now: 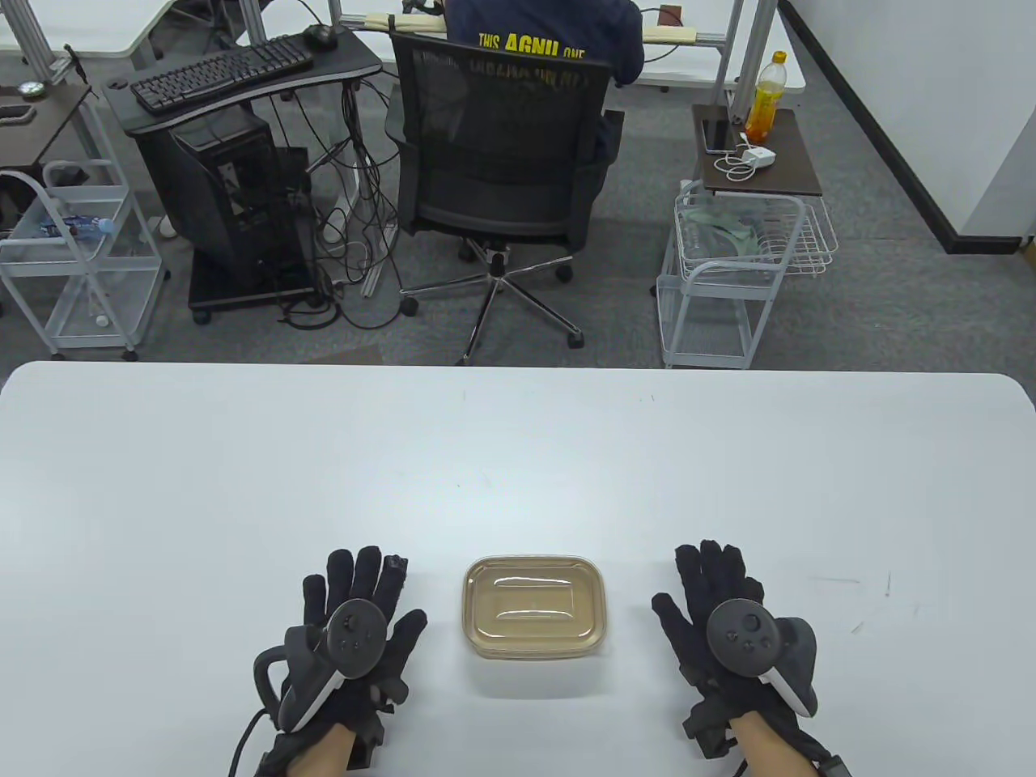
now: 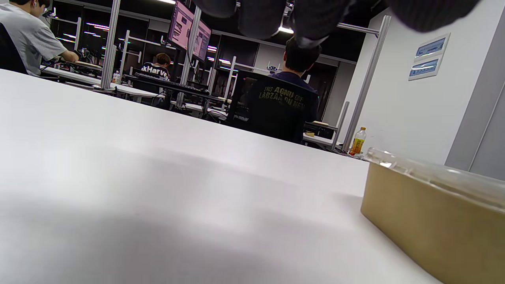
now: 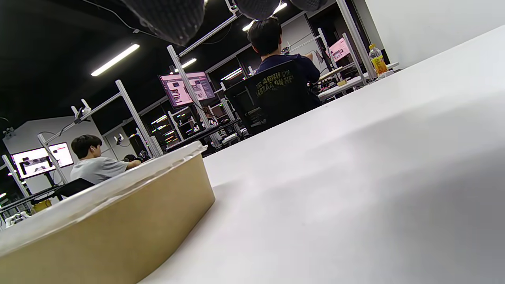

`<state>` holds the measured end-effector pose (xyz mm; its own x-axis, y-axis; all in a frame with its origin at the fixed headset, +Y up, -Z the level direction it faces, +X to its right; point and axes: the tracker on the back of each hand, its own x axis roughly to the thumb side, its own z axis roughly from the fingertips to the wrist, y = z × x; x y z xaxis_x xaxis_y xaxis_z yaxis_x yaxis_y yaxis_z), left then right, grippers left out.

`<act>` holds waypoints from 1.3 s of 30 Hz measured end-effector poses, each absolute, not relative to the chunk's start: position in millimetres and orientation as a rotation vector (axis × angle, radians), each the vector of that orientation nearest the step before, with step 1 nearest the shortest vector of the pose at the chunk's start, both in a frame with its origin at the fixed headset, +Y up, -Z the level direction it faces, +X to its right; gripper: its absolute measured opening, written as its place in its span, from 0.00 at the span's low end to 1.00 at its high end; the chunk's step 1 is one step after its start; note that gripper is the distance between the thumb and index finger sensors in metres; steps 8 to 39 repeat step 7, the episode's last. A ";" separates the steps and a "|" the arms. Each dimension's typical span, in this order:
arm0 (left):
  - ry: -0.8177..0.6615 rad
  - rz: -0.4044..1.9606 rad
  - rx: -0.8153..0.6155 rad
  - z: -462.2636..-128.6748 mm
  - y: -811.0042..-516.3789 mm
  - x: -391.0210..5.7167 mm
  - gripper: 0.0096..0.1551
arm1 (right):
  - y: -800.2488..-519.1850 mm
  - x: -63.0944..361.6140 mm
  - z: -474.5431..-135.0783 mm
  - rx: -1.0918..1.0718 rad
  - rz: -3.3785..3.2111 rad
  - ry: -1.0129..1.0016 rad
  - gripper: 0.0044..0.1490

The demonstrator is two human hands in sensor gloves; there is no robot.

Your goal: Cover the takeout box

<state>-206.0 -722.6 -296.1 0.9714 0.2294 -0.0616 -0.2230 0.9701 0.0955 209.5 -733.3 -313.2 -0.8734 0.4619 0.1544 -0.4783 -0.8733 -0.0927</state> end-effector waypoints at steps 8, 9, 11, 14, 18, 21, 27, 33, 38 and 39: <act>0.077 0.233 0.083 -295.5 -723.0 -206.6 0.42 | -733.9 205.9 -312.6 0.190 2.664 -0.167 0.44; 0.077 0.233 0.083 -295.5 -723.0 -206.6 0.42 | -733.9 205.9 -312.6 0.190 2.664 -0.167 0.44; 0.077 0.233 0.083 -295.5 -723.0 -206.6 0.42 | -733.9 205.9 -312.6 0.190 2.664 -0.167 0.44; 0.077 0.233 0.083 -295.5 -723.0 -206.6 0.42 | -733.9 205.9 -312.6 0.190 2.664 -0.167 0.44; 0.077 0.233 0.083 -295.5 -723.0 -206.6 0.42 | -733.9 205.9 -312.6 0.190 2.664 -0.167 0.44; 0.077 0.233 0.083 -295.5 -723.0 -206.6 0.42 | -733.9 205.9 -312.6 0.190 2.664 -0.167 0.44; 0.077 0.233 0.083 -295.5 -723.0 -206.6 0.42 | -733.9 205.9 -312.6 0.190 2.664 -0.167 0.44; 0.077 0.233 0.083 -295.5 -723.0 -206.6 0.42 | -733.9 205.9 -312.6 0.190 2.664 -0.167 0.44; 0.077 0.233 0.083 -295.5 -723.0 -206.6 0.42 | -733.9 205.9 -312.6 0.190 2.664 -0.167 0.44; 0.077 0.233 0.083 -295.5 -723.0 -206.6 0.42 | -733.9 205.9 -312.6 0.190 2.664 -0.167 0.44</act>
